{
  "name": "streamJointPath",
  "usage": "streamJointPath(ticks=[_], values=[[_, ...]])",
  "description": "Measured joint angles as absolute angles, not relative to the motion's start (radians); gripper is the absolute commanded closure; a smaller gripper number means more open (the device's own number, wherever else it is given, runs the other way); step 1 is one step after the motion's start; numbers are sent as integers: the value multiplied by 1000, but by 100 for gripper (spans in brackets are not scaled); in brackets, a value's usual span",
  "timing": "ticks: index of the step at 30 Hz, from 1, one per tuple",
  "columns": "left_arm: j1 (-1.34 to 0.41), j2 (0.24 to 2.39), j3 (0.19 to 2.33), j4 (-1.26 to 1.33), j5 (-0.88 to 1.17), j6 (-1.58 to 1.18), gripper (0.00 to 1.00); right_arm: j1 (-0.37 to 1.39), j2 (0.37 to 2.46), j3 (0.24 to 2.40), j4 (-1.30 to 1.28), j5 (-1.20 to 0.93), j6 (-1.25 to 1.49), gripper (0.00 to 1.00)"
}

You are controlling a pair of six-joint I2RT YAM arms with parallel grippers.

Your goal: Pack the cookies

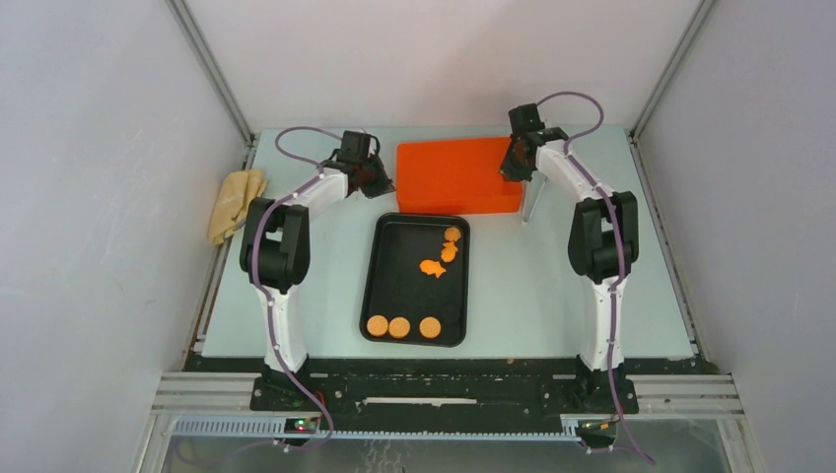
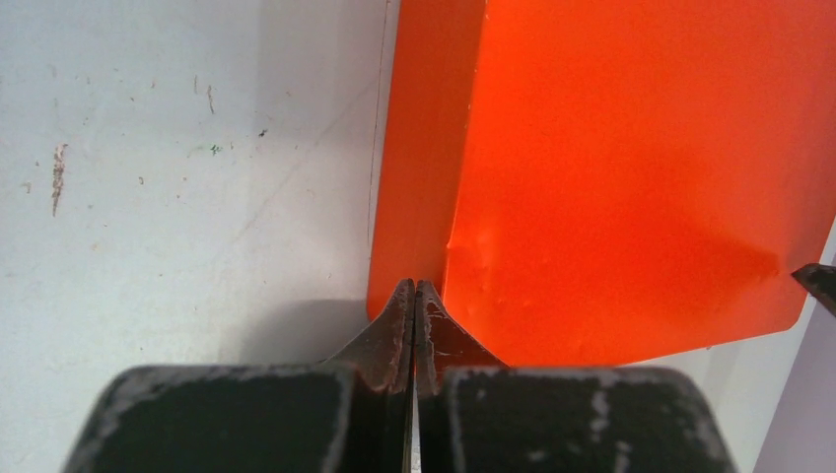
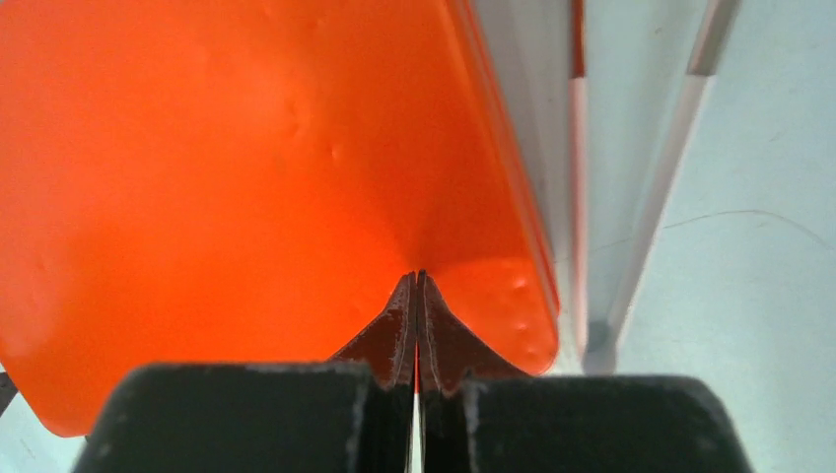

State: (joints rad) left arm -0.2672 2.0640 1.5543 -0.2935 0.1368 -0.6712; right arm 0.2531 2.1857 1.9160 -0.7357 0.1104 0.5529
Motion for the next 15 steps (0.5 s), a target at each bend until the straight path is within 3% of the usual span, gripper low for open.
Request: streamJointPath(ticks=[10, 15], values=[[-273, 2039, 1548, -292, 142, -670, 100, 247, 2167, 1913, -733, 69, 534, 100], [-289, 1898, 1449, -288, 93, -661, 100, 295, 2043, 1812, -683, 111, 501, 99]])
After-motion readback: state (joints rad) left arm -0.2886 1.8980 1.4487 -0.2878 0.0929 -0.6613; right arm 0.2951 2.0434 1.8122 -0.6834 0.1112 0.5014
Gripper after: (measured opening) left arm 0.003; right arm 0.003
